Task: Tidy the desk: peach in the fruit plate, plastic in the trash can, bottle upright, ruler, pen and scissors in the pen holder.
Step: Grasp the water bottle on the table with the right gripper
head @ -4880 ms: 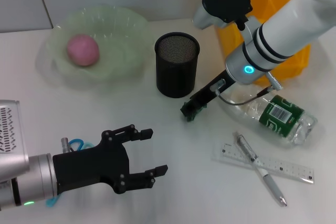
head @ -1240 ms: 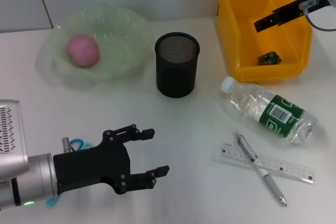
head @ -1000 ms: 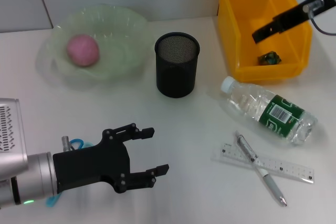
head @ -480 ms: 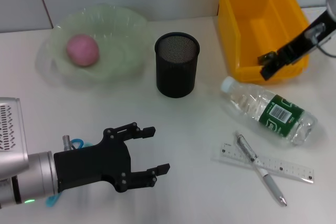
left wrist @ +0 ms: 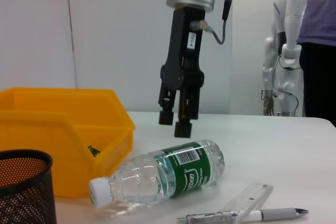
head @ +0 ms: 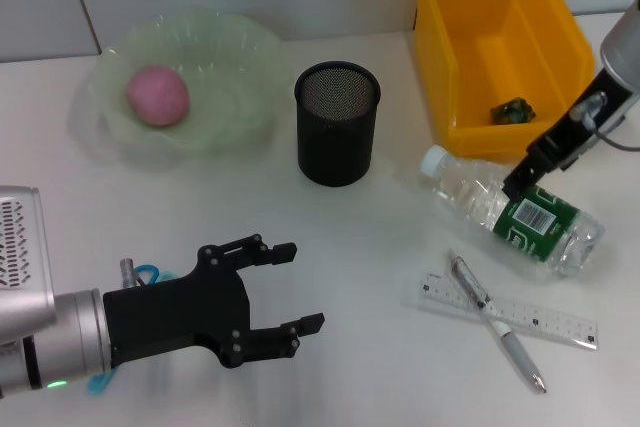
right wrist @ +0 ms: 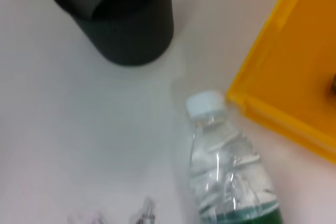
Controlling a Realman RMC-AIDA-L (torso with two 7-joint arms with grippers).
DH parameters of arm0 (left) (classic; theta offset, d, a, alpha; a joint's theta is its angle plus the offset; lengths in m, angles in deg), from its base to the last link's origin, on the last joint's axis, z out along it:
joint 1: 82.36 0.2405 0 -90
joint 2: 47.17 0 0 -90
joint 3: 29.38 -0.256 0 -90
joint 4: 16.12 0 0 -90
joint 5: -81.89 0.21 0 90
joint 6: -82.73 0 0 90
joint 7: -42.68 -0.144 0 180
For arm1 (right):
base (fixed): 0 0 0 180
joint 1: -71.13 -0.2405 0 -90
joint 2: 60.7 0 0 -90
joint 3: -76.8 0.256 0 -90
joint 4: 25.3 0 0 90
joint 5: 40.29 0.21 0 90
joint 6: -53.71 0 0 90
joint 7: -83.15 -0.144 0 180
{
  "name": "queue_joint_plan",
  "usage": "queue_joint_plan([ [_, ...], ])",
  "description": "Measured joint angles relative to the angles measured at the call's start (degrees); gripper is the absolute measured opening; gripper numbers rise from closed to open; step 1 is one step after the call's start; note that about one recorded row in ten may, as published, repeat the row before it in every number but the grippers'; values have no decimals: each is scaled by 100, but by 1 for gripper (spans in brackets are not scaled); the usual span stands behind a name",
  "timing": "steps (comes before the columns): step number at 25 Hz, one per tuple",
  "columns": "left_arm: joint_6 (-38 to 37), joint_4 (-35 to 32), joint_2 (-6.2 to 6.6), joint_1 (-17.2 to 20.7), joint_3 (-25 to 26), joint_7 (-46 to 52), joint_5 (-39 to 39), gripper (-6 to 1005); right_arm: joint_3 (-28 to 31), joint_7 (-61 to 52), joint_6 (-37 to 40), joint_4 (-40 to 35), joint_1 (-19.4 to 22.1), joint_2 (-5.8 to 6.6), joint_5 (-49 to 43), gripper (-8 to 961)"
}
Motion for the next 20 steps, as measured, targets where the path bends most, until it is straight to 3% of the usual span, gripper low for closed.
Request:
queue_joint_plan([
  [20, 0, 0, 0, 0, 6, 0, 1, 793, -769, 228, -455, 492, 76, 99, -11, 793],
])
